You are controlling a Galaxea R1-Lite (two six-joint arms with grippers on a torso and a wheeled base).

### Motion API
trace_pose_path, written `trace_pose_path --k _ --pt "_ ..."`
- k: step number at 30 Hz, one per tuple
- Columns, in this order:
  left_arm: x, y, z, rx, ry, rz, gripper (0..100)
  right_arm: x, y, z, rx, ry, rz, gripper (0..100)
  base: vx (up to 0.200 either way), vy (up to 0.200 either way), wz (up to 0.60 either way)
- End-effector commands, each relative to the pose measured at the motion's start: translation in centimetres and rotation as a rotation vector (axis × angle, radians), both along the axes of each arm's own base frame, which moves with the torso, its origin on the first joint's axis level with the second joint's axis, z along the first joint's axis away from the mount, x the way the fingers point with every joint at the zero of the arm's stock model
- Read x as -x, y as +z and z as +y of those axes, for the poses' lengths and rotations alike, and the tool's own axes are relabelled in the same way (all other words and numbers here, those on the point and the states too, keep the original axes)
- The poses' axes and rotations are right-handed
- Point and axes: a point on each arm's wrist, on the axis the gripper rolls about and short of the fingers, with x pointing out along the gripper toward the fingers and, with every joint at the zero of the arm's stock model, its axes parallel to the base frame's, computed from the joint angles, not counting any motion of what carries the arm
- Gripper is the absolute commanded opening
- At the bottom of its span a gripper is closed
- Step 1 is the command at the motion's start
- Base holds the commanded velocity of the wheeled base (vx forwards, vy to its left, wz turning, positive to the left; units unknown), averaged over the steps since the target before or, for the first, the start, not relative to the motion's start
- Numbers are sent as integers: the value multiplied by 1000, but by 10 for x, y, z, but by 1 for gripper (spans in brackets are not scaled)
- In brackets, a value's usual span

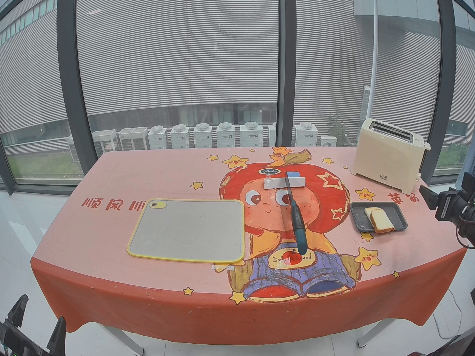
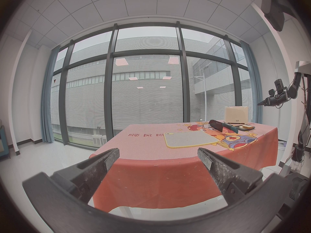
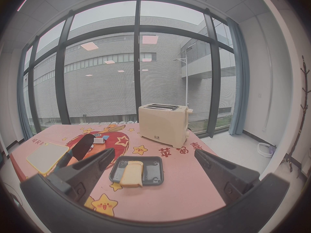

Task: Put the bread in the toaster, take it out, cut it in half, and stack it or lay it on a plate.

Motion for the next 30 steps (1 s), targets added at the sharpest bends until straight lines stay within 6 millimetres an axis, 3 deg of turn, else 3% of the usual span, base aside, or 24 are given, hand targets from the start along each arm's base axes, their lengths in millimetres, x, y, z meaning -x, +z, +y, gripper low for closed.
trace_pose_path --k 1,30 --pt "-1 -5 0 0 1 20 100 14 0 0 16 0 -17 100 0 0 0" --pt "-1 -5 0 0 -1 20 100 58 14 4 86 56 -149 100 0 0 0"
